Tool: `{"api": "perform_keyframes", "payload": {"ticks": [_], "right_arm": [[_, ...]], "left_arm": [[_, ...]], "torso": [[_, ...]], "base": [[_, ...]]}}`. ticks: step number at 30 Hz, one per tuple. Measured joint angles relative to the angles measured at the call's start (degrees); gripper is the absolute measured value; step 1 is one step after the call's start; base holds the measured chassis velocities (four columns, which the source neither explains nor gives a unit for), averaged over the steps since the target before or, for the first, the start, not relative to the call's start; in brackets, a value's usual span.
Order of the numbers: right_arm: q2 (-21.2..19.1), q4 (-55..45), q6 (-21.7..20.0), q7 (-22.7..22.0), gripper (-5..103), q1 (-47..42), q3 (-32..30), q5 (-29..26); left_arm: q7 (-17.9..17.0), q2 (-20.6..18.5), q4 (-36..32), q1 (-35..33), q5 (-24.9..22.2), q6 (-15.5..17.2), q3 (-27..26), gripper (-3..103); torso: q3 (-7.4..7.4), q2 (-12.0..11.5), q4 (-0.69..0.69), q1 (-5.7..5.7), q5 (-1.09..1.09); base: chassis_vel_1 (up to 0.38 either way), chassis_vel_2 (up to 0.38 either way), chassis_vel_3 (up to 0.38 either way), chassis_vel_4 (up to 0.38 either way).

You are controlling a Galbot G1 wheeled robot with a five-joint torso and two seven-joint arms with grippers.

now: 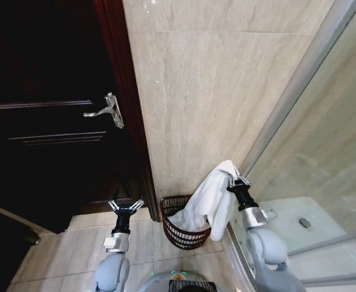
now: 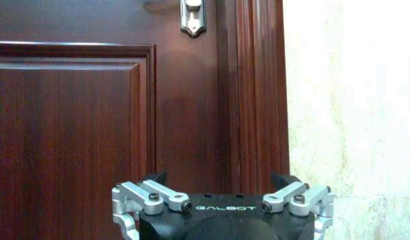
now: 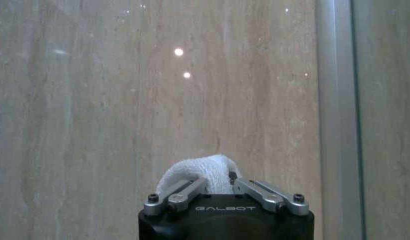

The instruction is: Discard the used towel into the hamper.

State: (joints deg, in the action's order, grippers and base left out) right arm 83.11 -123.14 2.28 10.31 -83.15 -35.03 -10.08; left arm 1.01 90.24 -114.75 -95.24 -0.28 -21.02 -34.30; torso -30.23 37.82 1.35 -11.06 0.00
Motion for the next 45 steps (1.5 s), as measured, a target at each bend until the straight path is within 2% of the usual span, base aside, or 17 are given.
{"api": "perform_keyframes", "payload": {"ticks": [12,20,23,29,35,43,45], "right_arm": [[-0.47,-0.88,-0.93,-0.25,3,1.78,1.72,0.55],[-2.80,-3.76,-2.57,-1.43,3,3.30,3.78,0.33],[-5.92,-7.06,-4.59,-2.54,3,5.55,7.74,-0.90],[-9.17,-8.32,-6.85,-4.31,3,9.66,12.05,-4.65],[-12.02,-6.38,-6.83,-4.64,3,16.20,15.54,-8.49],[-12.57,-1.11,-5.97,-3.61,3,19.59,14.51,-8.66],[-12.57,2.61,-4.51,-2.12,3,19.56,13.21,-7.62]], "left_arm": [[1.05,-0.54,0.67,0.17,-0.47,-2.29,-0.32,100],[1.41,0.09,0.91,0.27,-0.03,-2.89,0.06,100],[1.48,0.38,0.74,-0.02,0.36,-1.91,0.06,100],[1.33,0.48,0.14,-0.27,0.64,-1.01,-0.44,100],[0.48,0.69,-0.55,-1.17,1.61,-0.25,-1.06,100],[0.14,1.16,-0.84,-1.36,2.69,0.28,-0.85,100],[0.12,1.12,-1.32,-1.51,2.78,0.50,-0.76,100]], "torso": [[0.87,-1.51,0.01,0.64,0.00],[1.11,-1.92,0.00,0.81,0.00],[1.11,-1.92,0.00,0.81,0.00],[1.08,-1.86,0.01,0.79,0.00],[1.02,-1.77,0.01,0.74,0.00],[0.99,-1.70,0.01,0.72,0.01],[0.98,-1.67,0.00,0.70,0.00]], "base": [[0.000,0.000,0.000,0.000],[0.000,0.000,0.000,0.000],[0.000,0.000,0.000,0.000],[0.000,0.000,0.000,0.000],[0.000,0.000,0.000,0.000],[0.000,0.000,0.000,0.000],[0.000,0.000,0.000,0.000]]}}
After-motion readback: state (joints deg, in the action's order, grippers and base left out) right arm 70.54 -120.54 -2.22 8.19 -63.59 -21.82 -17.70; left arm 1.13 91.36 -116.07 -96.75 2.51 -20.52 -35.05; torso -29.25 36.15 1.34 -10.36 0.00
